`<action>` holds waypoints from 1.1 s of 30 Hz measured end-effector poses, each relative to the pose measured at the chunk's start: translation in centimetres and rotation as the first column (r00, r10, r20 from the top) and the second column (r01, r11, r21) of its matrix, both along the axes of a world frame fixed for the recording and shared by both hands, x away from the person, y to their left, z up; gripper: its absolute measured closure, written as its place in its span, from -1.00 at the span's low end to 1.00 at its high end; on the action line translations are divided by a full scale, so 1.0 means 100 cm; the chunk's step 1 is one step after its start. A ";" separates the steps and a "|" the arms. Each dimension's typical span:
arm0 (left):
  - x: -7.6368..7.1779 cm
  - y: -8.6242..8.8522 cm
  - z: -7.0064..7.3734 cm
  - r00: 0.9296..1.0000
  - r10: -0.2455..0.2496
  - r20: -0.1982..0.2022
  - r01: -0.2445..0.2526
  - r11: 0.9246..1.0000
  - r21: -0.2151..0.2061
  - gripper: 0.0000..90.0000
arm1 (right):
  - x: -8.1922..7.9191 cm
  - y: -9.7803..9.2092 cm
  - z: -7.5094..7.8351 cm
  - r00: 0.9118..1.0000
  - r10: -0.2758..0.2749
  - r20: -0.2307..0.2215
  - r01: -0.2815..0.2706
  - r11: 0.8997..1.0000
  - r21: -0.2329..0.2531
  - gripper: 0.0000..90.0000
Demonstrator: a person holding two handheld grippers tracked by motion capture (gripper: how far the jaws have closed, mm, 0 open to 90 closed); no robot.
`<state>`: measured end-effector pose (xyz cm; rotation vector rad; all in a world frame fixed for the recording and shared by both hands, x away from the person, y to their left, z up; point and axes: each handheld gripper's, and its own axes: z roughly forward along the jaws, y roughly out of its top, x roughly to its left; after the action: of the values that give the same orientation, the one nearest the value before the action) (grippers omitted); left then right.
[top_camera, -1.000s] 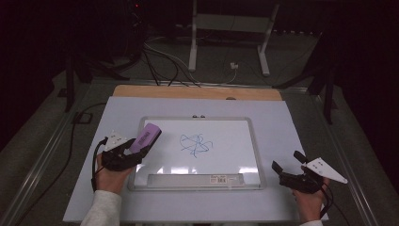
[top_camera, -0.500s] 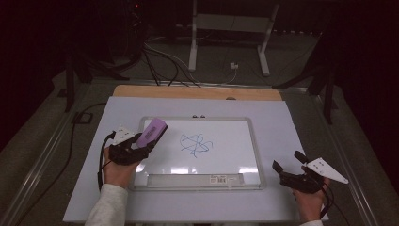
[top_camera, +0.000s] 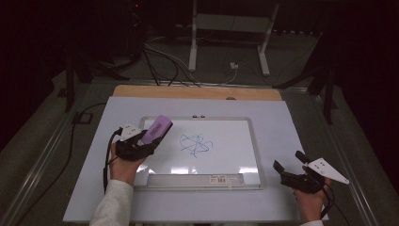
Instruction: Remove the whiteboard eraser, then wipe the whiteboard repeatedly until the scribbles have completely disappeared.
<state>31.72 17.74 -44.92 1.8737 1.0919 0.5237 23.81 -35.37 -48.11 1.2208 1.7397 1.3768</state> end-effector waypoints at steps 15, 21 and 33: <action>0.016 -0.015 -0.012 1.000 -0.011 -0.013 0.011 1.000 0.007 -0.08 | 0.000 -0.001 0.000 1.000 -0.004 0.001 0.004 1.000 0.003 -0.96; 0.024 -0.024 -0.021 0.999 -0.020 -0.031 0.021 0.999 0.028 -0.08 | 0.000 -0.001 0.000 1.000 -0.004 0.001 0.004 1.000 0.003 -0.96; 0.043 -0.037 -0.042 0.996 -0.020 -0.081 0.026 0.998 0.063 -0.08 | 0.000 0.001 -0.001 1.000 -0.001 -0.001 0.001 1.000 -0.001 -0.96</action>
<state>36.07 14.06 -49.15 1.9758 1.1164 0.4784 23.84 -35.32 -48.17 1.2222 1.7401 1.3749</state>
